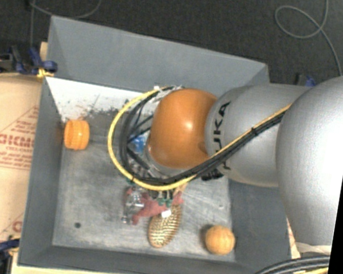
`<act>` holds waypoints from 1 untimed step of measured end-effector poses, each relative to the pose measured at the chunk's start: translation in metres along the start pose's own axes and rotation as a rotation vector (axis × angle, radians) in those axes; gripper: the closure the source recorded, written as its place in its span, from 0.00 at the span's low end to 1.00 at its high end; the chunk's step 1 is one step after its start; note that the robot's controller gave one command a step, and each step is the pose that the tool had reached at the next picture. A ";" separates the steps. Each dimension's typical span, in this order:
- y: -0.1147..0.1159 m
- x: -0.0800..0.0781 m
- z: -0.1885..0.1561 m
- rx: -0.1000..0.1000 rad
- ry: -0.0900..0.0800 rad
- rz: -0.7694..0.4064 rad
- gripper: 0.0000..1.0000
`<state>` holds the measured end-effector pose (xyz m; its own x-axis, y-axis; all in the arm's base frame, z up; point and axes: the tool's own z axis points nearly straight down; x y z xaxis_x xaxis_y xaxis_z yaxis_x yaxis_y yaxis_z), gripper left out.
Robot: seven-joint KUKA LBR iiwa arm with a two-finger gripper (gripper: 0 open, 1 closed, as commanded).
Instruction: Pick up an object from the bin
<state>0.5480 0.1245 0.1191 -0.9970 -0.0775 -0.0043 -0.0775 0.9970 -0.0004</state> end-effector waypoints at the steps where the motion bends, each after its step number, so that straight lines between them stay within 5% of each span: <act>1: -0.020 -0.004 0.017 0.000 0.004 -0.214 0.00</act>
Offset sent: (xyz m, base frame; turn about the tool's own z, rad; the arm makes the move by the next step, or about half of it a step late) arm 0.0042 -0.0538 -0.0491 0.0256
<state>0.5532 0.1046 0.1017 -0.9579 -0.2872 -0.0004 -0.2872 0.9579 -0.0013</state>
